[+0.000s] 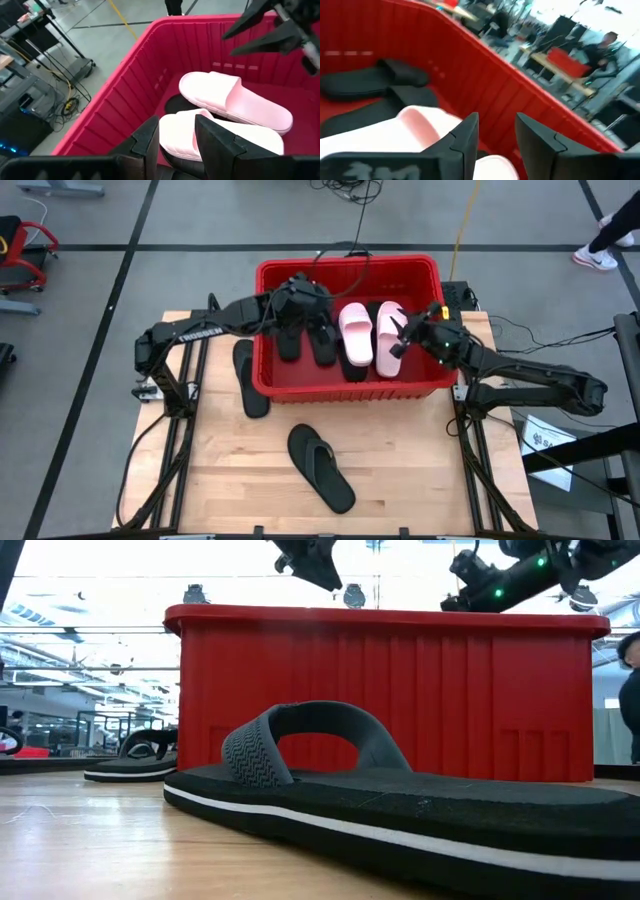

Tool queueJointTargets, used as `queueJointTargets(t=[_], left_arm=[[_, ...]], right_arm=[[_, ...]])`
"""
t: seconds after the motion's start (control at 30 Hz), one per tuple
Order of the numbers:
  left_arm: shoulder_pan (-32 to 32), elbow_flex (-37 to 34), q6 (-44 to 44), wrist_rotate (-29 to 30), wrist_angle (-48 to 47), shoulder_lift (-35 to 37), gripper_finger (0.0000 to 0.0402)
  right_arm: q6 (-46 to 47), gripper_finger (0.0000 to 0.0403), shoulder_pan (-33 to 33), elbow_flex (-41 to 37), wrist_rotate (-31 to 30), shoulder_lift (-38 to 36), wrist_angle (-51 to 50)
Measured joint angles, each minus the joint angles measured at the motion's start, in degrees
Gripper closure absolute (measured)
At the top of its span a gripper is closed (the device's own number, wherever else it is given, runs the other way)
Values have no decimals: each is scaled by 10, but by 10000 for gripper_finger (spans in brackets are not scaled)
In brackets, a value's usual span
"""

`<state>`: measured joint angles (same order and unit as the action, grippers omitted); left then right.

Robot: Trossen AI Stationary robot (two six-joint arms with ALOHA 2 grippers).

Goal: Pick and place slides into bin
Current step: Adjust the left pink slide in the bin

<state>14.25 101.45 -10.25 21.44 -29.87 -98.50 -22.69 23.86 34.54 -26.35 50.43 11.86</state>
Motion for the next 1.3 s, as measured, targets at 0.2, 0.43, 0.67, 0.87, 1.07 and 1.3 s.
queueJointTargets(t=[0.2, 0.43, 0.67, 0.87, 1.07, 1.3], left_arm=[[17, 0, 1, -2, 0, 0, 273], [14, 0, -1, -2, -16, 0, 273], [13, 0, 10, -2, -45, 0, 273], [10, 0, 14, 0, -50, 0, 273], [11, 0, 24, 0, -36, 0, 273], [10, 0, 36, 0, -34, 0, 273]], right_arm=[[65, 294, 2, 58, 135, 17, -99], [109, 328, 6, 130, 215, 101, -176], [99, 397, 25, 202, 279, 193, -234], [37, 401, 24, 206, 326, 234, -266], [-8, 402, 38, 206, 327, 276, -245], [34, 403, 84, 236, 391, 312, -248]])
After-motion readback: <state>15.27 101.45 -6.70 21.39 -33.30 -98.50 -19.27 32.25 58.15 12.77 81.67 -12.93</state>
